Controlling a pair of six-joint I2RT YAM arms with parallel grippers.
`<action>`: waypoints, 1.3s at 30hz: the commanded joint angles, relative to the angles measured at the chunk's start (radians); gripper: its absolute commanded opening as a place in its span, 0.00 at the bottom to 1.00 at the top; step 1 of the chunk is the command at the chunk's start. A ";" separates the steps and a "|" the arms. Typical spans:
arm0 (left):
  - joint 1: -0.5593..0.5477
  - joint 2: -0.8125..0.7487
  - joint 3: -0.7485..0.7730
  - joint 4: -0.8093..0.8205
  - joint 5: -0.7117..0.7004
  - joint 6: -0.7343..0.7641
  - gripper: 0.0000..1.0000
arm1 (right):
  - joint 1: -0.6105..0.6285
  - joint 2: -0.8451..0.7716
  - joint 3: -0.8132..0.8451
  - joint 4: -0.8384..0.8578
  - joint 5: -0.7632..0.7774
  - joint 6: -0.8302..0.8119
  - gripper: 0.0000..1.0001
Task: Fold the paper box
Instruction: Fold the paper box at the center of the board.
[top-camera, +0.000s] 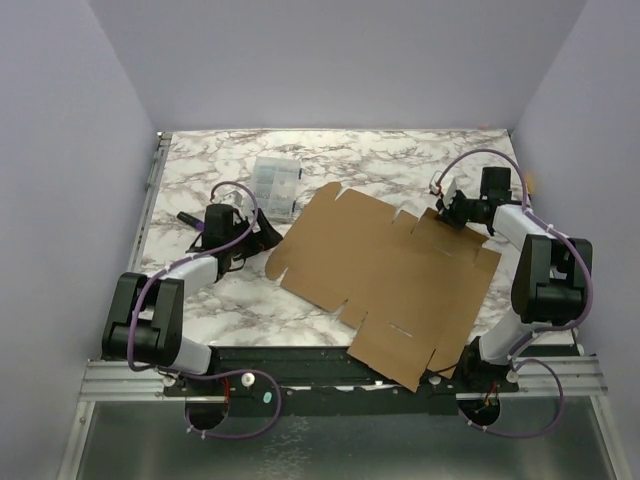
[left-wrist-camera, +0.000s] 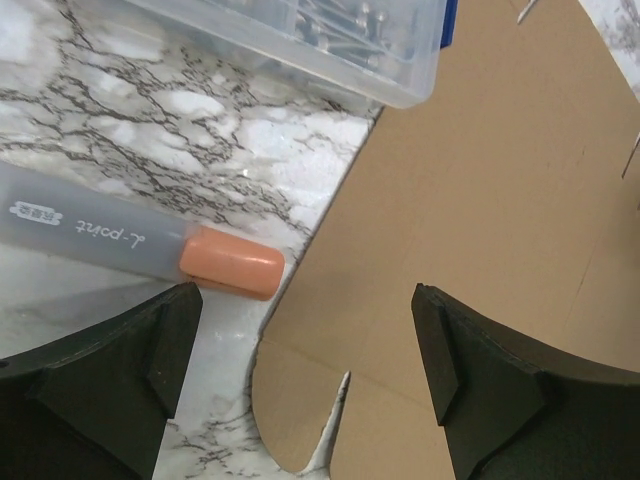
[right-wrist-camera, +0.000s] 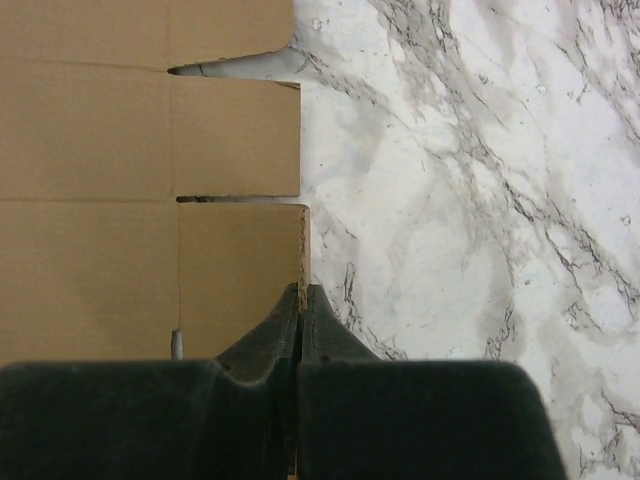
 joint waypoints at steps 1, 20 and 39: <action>-0.006 -0.077 0.006 -0.067 0.067 -0.010 0.94 | -0.004 0.021 0.022 0.008 -0.020 0.020 0.00; -0.471 -0.560 -0.246 -0.319 -0.287 -0.752 0.88 | 0.007 -0.033 0.162 -0.194 -0.098 0.230 0.62; -0.653 -0.340 -0.435 0.118 -0.638 -1.021 0.63 | 0.207 -0.269 -0.007 -0.246 -0.215 0.345 0.62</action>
